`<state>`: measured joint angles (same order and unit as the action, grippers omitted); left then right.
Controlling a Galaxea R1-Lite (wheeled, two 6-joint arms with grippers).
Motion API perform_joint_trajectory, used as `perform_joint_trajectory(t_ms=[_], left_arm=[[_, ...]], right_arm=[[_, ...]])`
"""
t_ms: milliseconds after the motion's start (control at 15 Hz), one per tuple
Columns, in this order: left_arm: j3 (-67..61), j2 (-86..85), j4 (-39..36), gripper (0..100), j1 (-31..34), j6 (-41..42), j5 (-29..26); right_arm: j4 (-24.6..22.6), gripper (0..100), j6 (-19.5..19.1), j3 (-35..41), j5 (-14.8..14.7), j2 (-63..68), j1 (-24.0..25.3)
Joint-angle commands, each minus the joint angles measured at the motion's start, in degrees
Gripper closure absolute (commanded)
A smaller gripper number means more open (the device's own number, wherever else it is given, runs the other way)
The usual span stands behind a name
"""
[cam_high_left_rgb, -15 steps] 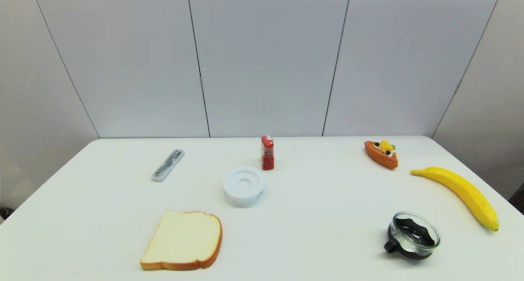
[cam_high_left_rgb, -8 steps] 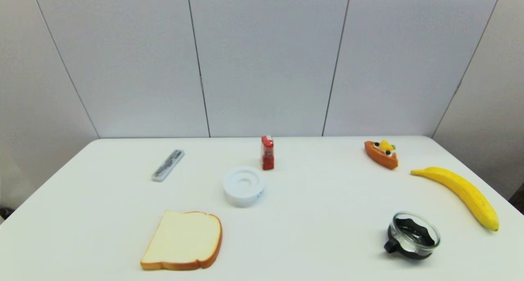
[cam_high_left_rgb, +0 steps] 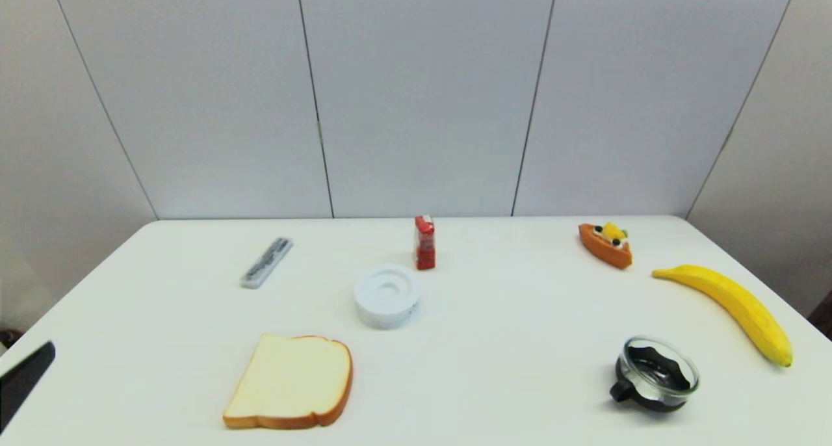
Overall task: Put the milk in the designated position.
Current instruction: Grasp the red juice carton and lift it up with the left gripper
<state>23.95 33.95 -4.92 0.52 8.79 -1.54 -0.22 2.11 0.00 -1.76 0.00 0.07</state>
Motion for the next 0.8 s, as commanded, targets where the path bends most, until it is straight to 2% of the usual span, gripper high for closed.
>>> perform_joint_trajectory(t_ms=[67, 200, 400, 533, 600, 800], left_arm=[[25.26, 35.48, -1.93, 0, -1.67, 10.11, -20.17], [33.70, 45.50, -2.02, 0, -4.22, 12.83, -27.56], [44.42, 58.25, -2.11, 0, -9.75, 15.03, -35.55], [47.59, 64.22, -3.16, 0, -12.30, 15.91, -44.43], [48.38, 67.39, -3.69, 0, -13.97, 17.93, -46.98], [50.93, 74.07, -3.95, 0, -18.19, 21.09, -49.09]], right_arm=[[-0.04, 0, 0.00, 0.00, 0.00, 0.09, 0.01], [-0.04, 0, 0.00, 0.00, 0.00, 0.00, 0.01], [-0.04, 0, 0.00, 0.00, 0.00, 0.00, 0.01], [-0.04, 0, 0.00, 0.00, 0.00, 0.00, 0.01], [-0.04, 0, 0.00, 0.00, 0.00, 0.00, 0.01], [-0.04, 0, 0.00, 0.00, 0.00, 0.00, 0.01]])
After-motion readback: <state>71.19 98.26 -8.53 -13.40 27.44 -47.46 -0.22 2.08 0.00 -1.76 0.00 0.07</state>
